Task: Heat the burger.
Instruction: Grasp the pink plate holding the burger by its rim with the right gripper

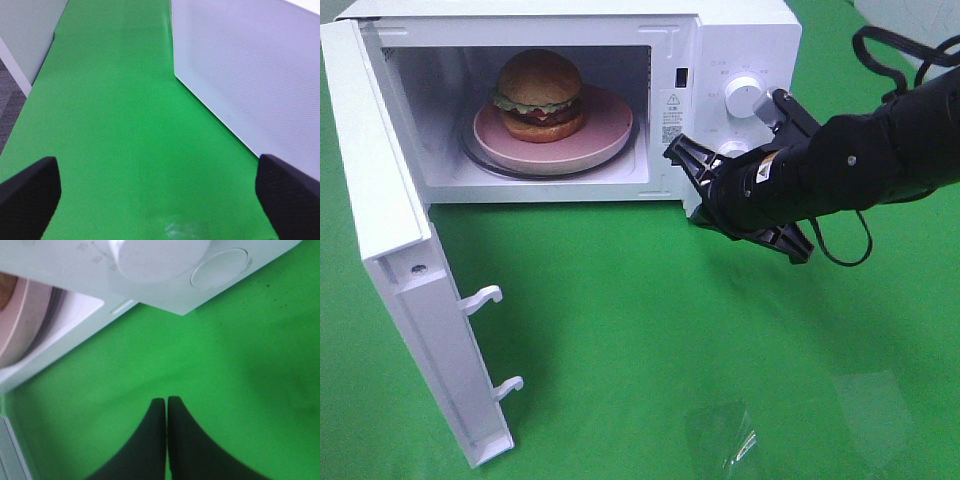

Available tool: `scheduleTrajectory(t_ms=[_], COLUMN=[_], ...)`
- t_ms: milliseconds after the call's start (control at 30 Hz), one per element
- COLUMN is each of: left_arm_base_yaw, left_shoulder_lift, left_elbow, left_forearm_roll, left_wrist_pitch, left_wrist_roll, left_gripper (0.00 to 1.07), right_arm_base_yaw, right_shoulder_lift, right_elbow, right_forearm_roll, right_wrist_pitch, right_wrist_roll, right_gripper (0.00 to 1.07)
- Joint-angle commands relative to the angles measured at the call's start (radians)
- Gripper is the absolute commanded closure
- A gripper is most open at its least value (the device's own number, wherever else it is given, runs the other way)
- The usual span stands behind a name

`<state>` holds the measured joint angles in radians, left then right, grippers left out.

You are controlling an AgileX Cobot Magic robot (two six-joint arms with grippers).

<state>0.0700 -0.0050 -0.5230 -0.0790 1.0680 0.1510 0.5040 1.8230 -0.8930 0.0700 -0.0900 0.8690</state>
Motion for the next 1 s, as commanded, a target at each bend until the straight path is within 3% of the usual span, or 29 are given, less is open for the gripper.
scheduleTrajectory(t_ms=[33, 467, 533, 633, 700, 800, 867, 1000], left_arm_base_yaw=[0.004, 0.004, 0.004, 0.004, 0.004, 0.004, 0.004, 0.004], left_shoulder_lift=[-0.004, -0.004, -0.004, -0.004, -0.004, -0.004, -0.004, -0.004], left_elbow=[0.004, 0.004, 0.004, 0.004, 0.004, 0.004, 0.004, 0.004], left_forearm_roll=[0.0, 0.0, 0.0, 0.0, 0.0, 0.0, 0.0, 0.0], left_wrist_pitch=[0.003, 0.003, 0.003, 0.003, 0.003, 0.003, 0.003, 0.003], left_wrist_roll=[-0.005, -0.005, -0.005, -0.005, -0.005, -0.005, -0.005, -0.005], left_gripper=[0.09, 0.09, 0.09, 0.09, 0.09, 0.09, 0.09, 0.09], right_arm_base_yaw=[-0.005, -0.005, -0.005, -0.005, -0.005, -0.005, -0.005, -0.005], right_shoulder_lift=[-0.052, -0.066, -0.066, -0.066, -0.066, -0.066, -0.066, -0.066], right_elbow=[-0.059, -0.23, -0.276, -0.285, -0.32, -0.326, -0.339, -0.339], right_forearm_roll=[-0.121, -0.135, -0.135, -0.134, -0.109, -0.094, -0.02, 0.028], right_wrist_pitch=[0.17, 0.552, 0.661, 0.683, 0.751, 0.758, 0.765, 0.765], right_wrist_roll=[-0.095, -0.424, -0.62, -0.679, -0.935, -0.995, -1.314, -1.518], right_gripper=[1.07, 1.07, 1.07, 1.07, 1.07, 1.07, 1.07, 1.07])
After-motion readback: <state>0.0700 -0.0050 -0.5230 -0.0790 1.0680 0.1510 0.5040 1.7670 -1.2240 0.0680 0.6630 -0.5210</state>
